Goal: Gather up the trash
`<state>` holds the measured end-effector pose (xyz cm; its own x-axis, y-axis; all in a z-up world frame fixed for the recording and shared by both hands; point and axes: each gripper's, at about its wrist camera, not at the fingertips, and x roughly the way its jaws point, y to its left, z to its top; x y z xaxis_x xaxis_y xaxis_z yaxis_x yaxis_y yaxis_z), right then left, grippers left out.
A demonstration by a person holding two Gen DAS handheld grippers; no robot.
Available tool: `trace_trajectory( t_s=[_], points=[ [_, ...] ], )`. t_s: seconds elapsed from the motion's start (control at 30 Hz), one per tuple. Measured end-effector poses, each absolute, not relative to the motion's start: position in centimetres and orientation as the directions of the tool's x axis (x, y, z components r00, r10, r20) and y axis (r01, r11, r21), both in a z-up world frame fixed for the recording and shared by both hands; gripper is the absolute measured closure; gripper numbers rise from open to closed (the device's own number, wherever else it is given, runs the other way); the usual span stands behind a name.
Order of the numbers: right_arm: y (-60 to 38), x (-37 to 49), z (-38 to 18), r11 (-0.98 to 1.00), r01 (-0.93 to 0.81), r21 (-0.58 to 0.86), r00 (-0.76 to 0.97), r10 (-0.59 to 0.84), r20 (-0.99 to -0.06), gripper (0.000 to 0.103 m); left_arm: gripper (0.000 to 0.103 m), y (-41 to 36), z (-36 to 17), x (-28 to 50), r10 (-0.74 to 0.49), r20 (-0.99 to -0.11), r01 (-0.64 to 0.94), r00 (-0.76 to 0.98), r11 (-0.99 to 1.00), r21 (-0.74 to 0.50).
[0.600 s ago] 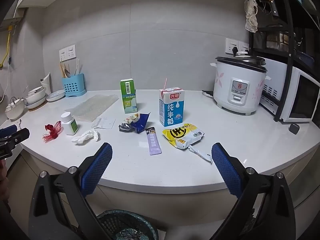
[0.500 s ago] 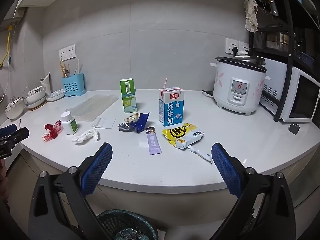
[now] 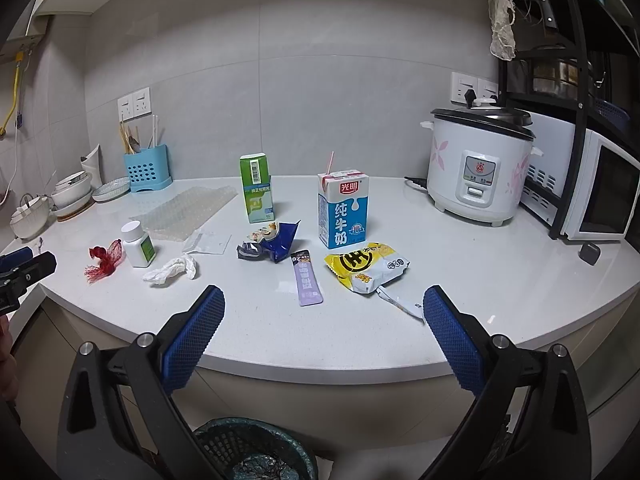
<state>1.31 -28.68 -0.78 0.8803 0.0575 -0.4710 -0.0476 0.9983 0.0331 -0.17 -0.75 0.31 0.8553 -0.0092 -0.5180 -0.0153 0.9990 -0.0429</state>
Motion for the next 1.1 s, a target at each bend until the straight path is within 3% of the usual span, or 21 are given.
trace_trajectory(
  t_s=[1.1],
  points=[
    [-28.88, 1.51, -0.24, 0.998, -0.047, 0.044, 0.878, 0.062, -0.475, 0.007, 0.006, -0.69, 0.02, -0.33, 0.010, -0.519, -0.026, 0.855, 0.999, -0.023]
  ],
)
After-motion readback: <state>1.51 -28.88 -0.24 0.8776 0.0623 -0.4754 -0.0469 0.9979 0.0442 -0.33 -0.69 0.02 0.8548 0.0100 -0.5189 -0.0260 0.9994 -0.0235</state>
